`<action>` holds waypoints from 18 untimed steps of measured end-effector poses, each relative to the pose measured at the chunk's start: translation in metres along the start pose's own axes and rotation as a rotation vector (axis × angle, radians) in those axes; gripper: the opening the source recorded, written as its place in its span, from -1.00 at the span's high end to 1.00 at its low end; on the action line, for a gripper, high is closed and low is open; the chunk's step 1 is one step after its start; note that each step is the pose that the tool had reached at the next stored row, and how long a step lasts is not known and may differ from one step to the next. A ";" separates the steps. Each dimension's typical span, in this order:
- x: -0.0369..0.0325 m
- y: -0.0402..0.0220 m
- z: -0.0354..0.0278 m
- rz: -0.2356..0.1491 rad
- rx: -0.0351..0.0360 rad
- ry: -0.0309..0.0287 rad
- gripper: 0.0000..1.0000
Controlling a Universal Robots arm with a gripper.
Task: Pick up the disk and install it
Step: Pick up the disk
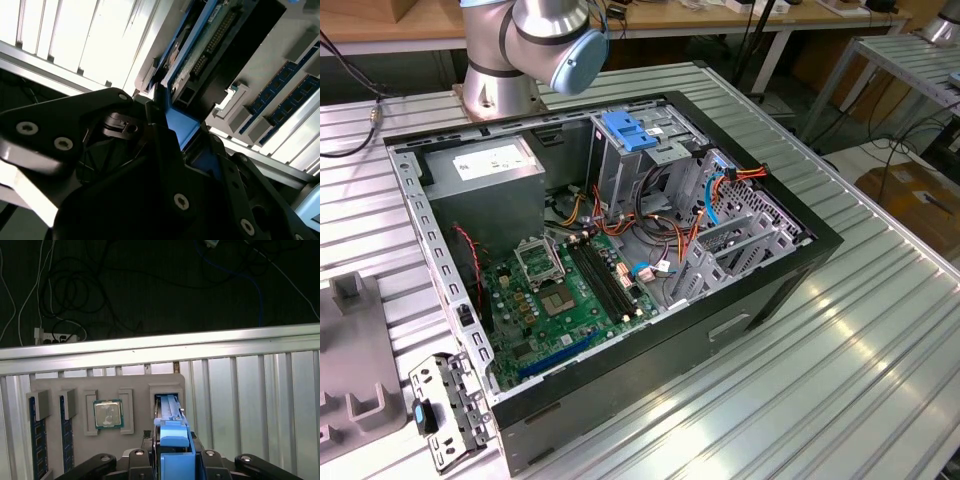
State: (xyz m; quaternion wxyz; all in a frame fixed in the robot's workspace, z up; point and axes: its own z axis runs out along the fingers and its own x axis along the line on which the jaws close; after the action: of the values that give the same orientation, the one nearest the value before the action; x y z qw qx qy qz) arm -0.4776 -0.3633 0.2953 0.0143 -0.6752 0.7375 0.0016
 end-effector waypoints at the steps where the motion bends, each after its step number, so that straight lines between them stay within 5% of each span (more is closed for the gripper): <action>1: 0.0000 0.0000 0.0000 0.000 -0.0001 0.0000 0.25; 9: 0.0001 0.0000 0.0000 -0.090 -0.0021 -0.0016 0.25; 18: 0.0001 0.0000 0.0000 -0.078 -0.0018 -0.0014 0.25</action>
State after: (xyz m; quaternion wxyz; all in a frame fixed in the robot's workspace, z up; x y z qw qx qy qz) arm -0.4776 -0.3634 0.2953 0.0142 -0.7033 0.7107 0.0022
